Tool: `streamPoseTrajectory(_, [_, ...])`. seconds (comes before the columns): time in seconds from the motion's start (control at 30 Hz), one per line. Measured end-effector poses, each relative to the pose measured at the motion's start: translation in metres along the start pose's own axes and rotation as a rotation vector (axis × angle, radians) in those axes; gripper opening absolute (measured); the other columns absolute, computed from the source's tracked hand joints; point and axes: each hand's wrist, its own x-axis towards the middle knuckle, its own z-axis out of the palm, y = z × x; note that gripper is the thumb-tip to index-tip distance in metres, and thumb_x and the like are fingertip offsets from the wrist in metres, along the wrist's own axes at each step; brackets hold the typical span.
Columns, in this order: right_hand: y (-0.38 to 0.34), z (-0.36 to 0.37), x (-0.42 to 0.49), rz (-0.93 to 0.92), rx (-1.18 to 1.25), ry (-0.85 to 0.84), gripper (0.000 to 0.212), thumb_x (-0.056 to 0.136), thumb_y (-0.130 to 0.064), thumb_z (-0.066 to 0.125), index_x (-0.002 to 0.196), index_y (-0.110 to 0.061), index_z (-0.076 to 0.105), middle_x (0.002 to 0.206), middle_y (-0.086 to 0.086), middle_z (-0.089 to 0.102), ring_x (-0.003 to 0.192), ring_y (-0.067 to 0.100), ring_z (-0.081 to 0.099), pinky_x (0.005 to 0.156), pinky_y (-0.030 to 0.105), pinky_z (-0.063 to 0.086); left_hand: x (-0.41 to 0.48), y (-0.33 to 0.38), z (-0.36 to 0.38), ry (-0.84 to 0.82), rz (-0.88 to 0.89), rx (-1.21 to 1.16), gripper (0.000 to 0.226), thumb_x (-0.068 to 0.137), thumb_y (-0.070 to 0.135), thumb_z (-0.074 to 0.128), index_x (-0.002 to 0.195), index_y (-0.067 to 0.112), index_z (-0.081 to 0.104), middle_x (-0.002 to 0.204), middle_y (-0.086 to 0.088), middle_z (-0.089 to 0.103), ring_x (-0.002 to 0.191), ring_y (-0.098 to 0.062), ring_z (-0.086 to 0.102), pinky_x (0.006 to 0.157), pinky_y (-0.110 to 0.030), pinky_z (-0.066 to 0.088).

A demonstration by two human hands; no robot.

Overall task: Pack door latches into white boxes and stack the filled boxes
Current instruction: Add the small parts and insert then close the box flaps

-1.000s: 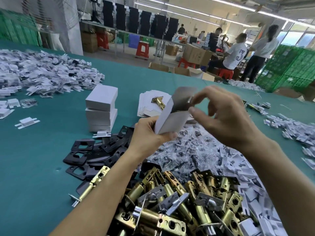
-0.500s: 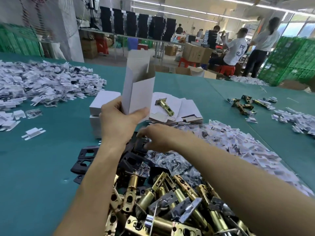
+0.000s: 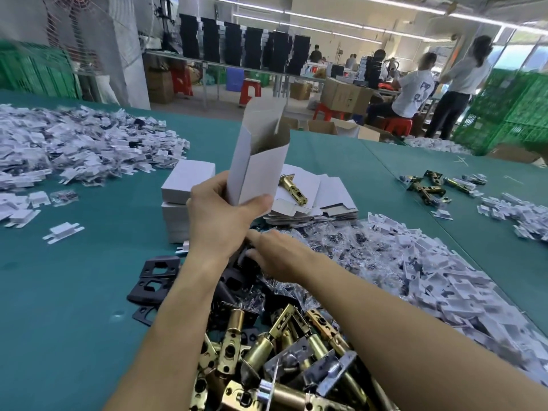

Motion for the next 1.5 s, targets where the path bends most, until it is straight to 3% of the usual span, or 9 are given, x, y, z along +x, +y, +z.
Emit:
streamPoseTrajectory(0.1, [0.004,0.004,-0.003,0.023,-0.097,0.144,0.017,0.095,-0.001,0.043,0.109,-0.009,0.043,0.067,0.003,0.044,0.057,0.031,0.048,0.051,0.038,0.036,-0.001,0.000,0.000,-0.034,0.025,-0.074,0.028,0.055,0.030,0.088,0.078,0.033,0.073,0.084,0.006,0.076,0.085,-0.022,0.073,0.073,-0.041,0.063])
streamPoseTrajectory(0.3, [0.008,-0.018,-0.010,0.077,-0.077,0.395,0.024,0.097,-0.002,0.041,0.115,-0.017,0.035,0.085,0.013,0.053,0.060,0.030,0.053,0.053,0.041,0.048,-0.003,-0.007,0.004,-0.045,0.111,-0.060,0.024,0.061,0.031,0.089,0.076,0.035,0.071,0.078,0.011,0.074,0.072,-0.012,0.070,0.061,-0.025,0.057])
streamPoseTrajectory(0.53, [0.042,-0.056,-0.066,0.491,1.064,0.168,0.036,0.092,0.010,0.054,0.122,-0.008,0.045,0.116,0.029,0.054,0.068,0.021,0.066,0.052,0.024,0.050,0.000,-0.015,0.001,-0.022,0.131,-0.026,0.026,0.061,0.034,0.088,0.073,0.048,0.069,0.081,0.018,0.073,0.081,-0.013,0.071,0.063,-0.027,0.059])
streamPoseTrajectory(0.67, [0.042,-0.084,-0.096,0.390,0.934,0.426,0.044,0.086,0.012,0.061,0.121,-0.012,0.049,0.110,0.015,0.066,0.075,0.017,0.062,0.060,0.025,0.050,-0.002,-0.018,0.005,-0.071,0.144,0.012,0.037,0.065,0.019,0.093,0.070,0.046,0.070,0.075,0.011,0.071,0.074,-0.021,0.067,0.064,-0.039,0.059])
streamPoseTrajectory(0.8, [0.027,-0.128,-0.117,0.190,0.753,0.597,0.038,0.084,-0.001,0.071,0.115,-0.016,0.055,0.107,0.004,0.067,0.097,0.017,0.069,0.088,0.038,0.058,-0.003,-0.026,0.005,-0.080,0.068,0.078,0.034,0.066,0.012,0.093,0.070,0.036,0.070,0.070,0.011,0.071,0.067,-0.012,0.064,0.060,-0.029,0.052])
streamPoseTrajectory(0.9, [0.008,-0.151,-0.117,0.020,0.584,0.691,0.028,0.083,-0.003,0.075,0.106,-0.011,0.062,0.100,0.001,0.070,0.095,0.010,0.070,0.086,0.031,0.058,-0.006,-0.025,0.004,-0.130,0.013,0.126,0.036,0.063,0.014,0.094,0.078,0.037,0.071,0.072,0.022,0.071,0.065,0.002,0.063,0.059,-0.018,0.051])
streamPoseTrajectory(1.03, [-0.008,-0.161,-0.105,-0.173,0.231,0.767,0.014,0.085,-0.002,0.073,0.095,-0.012,0.075,0.088,-0.006,0.073,0.082,0.001,0.066,0.074,0.013,0.049,-0.009,-0.021,0.006,-0.278,0.002,0.096,0.038,0.064,0.009,0.094,0.087,0.032,0.075,0.083,0.006,0.076,0.083,-0.018,0.071,0.075,-0.038,0.059])
streamPoseTrajectory(1.23, [-0.010,-0.155,-0.095,-0.380,-0.149,0.749,0.016,0.091,0.000,0.063,0.100,-0.006,0.075,0.102,0.010,0.072,0.091,0.028,0.064,0.074,0.045,0.053,-0.012,-0.018,0.011,-0.353,0.021,0.028,0.039,0.062,0.007,0.094,0.091,0.027,0.077,0.086,0.002,0.077,0.083,-0.021,0.072,0.076,-0.041,0.059])
streamPoseTrajectory(1.5, [-0.005,-0.138,-0.097,-0.391,0.072,0.806,0.025,0.084,0.003,0.072,0.107,-0.003,0.069,0.095,0.005,0.070,0.082,0.019,0.066,0.075,0.037,0.055,-0.017,-0.016,0.017,-0.353,0.019,-0.130,0.032,0.060,0.017,0.091,0.087,0.026,0.078,0.087,-0.006,0.077,0.081,-0.022,0.071,0.075,-0.048,0.059])
